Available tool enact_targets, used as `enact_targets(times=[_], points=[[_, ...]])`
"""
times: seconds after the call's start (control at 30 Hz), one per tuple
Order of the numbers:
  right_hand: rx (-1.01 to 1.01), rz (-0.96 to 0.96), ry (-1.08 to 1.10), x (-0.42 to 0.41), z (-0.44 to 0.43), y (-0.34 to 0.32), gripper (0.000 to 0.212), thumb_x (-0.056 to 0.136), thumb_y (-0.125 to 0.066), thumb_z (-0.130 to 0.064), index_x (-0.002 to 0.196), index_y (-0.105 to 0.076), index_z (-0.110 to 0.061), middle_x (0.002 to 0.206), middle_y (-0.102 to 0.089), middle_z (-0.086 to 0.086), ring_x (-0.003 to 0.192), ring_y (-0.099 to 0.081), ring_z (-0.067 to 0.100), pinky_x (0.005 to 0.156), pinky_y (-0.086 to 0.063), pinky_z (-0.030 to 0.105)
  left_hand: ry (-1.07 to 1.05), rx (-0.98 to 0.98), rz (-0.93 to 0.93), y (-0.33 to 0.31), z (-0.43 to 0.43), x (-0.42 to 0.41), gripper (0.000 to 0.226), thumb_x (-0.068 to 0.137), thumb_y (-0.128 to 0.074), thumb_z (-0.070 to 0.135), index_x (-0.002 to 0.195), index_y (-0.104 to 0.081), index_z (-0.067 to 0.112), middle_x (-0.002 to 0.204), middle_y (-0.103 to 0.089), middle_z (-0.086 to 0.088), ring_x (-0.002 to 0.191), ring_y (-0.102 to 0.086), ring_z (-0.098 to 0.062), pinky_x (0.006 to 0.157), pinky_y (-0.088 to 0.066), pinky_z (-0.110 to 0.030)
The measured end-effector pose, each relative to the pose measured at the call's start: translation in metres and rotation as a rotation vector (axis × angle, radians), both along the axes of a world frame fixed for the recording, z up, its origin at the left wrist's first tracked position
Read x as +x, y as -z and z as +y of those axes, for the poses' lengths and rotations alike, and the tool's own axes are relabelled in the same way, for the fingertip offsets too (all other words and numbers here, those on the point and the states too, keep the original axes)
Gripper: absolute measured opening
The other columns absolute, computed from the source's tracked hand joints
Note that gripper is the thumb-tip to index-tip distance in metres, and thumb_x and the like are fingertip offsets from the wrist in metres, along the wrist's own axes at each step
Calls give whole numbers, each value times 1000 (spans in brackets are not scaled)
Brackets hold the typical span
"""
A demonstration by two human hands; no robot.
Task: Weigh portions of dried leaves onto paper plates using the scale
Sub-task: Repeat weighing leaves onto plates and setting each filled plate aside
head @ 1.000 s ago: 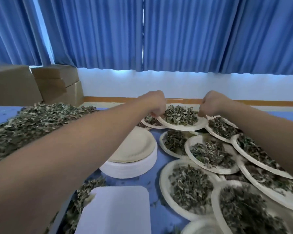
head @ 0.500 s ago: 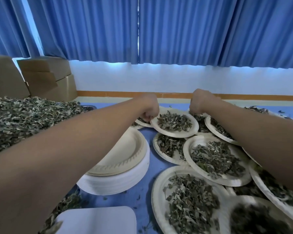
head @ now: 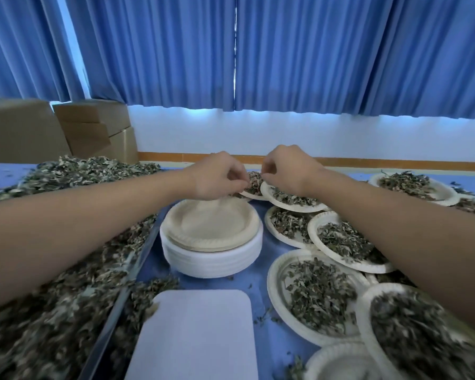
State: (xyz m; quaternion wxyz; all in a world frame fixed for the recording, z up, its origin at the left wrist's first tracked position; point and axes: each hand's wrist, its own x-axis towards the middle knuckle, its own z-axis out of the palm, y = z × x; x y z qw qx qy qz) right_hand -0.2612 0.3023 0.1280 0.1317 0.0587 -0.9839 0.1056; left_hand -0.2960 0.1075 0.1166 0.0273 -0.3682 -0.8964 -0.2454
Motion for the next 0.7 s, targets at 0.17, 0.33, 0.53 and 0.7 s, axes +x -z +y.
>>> enact_targets(times=[0.17, 0.33, 0.53, 0.7], points=[[-15, -13, -242, 47, -44, 9, 16, 91, -64, -23, 77, -71, -23, 76, -69, -5, 72, -61, 14, 71, -49, 33, 47, -36, 86, 9, -48, 56, 16, 95, -66, 28, 91, -79, 21, 83, -75, 9, 79, -67, -7, 71, -48, -23], [17, -38, -379, 83, -55, 21, 22, 97, -62, -30, 85, -76, -20, 78, -71, -4, 76, -64, 18, 74, -52, 40, 90, -160, 89, 19, -73, 86, 22, 99, -60, 31, 96, -79, 20, 84, -75, 3, 70, -63, -13, 64, -46, -27], [132, -82, -440, 103, -59, 26, 16, 99, -62, -38, 101, -79, -36, 93, -73, -10, 85, -65, 16, 86, -52, 47, 115, -106, 47, 28, -83, 99, 18, 96, -66, 30, 103, -81, 24, 95, -77, 10, 88, -68, -10, 81, -50, -34], [224, -44, -463, 105, -63, 25, 18, 100, -63, -36, 104, -80, -34, 97, -73, -11, 86, -66, 19, 82, -53, 45, 91, -63, 98, 34, -82, 101, 15, 95, -67, 22, 100, -82, 24, 92, -78, 8, 84, -69, -20, 82, -53, -48]])
